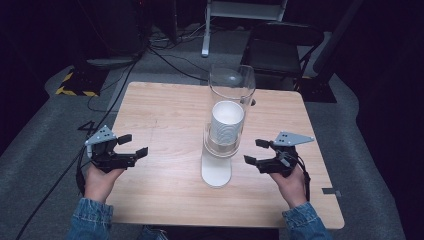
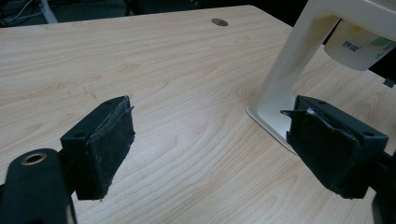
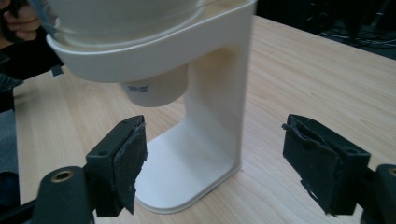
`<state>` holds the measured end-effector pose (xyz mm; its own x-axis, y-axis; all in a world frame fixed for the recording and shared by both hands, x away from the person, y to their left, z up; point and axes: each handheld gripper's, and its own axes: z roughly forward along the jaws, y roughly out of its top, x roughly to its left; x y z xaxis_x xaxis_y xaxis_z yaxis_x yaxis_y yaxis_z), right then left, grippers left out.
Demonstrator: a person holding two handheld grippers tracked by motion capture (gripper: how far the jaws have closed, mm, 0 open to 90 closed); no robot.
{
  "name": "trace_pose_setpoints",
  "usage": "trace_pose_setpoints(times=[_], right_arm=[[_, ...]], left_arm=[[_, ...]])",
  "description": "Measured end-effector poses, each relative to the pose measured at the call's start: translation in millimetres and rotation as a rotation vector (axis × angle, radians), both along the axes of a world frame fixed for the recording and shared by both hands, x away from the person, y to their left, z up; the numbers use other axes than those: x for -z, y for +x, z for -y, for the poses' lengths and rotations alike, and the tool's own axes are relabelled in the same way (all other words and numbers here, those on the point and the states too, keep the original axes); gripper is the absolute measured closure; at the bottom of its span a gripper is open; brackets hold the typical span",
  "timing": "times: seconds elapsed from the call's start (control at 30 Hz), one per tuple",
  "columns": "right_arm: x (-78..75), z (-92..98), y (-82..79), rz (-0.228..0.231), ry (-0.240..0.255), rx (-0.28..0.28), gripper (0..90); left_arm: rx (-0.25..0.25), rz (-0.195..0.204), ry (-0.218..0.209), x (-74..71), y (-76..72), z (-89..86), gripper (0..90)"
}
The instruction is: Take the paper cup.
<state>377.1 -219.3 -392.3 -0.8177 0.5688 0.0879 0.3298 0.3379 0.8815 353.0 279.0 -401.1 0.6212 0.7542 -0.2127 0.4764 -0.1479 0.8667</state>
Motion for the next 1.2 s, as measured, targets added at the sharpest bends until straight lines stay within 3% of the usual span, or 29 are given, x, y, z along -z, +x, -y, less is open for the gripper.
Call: trace_pose_setpoints(times=[0.23, 0.37, 0.63, 0.87, 1.0, 1.1, 1.2], right_arm=[[6.0, -28.3, -4.7, -0.001, -0.017, -0.097, 20.0], [11.5, -44.7, -1.8, -0.013, -0.039, -0.121, 18.1], [19.7, -66.8, 6.6, 0.045, 0.002, -0.089, 15.3], [27.7, -77.9, 10.3, 0.06, 0.053, -0.066, 16.8], [29.3, -79.9, 10.9, 0.069, 0.066, -0.057, 22.3], [29.0, -79.8, 10.1, 0.084, 0.065, -0.049, 34.4], [29.1, -78.9, 10.2, 0.08, 0.065, -0.054, 35.1]], left_arm=[[0.001, -0.006, 0.009, 1.7, -0.7, 1.5, 14.7], [-0.004, -0.012, 0.006, 3.5, -1.0, 0.9, 14.7], [-0.01, -0.018, 0.002, 6.0, -1.3, 0.7, 14.7], [-0.017, -0.023, -0.004, 8.4, -0.6, -1.2, 14.7], [-0.022, -0.025, -0.006, 8.5, -0.9, -1.0, 14.7], [-0.03, -0.022, -0.01, 8.2, -1.1, -3.3, 14.7], [-0.035, -0.023, -0.014, 8.5, -1.1, -4.1, 14.7]])
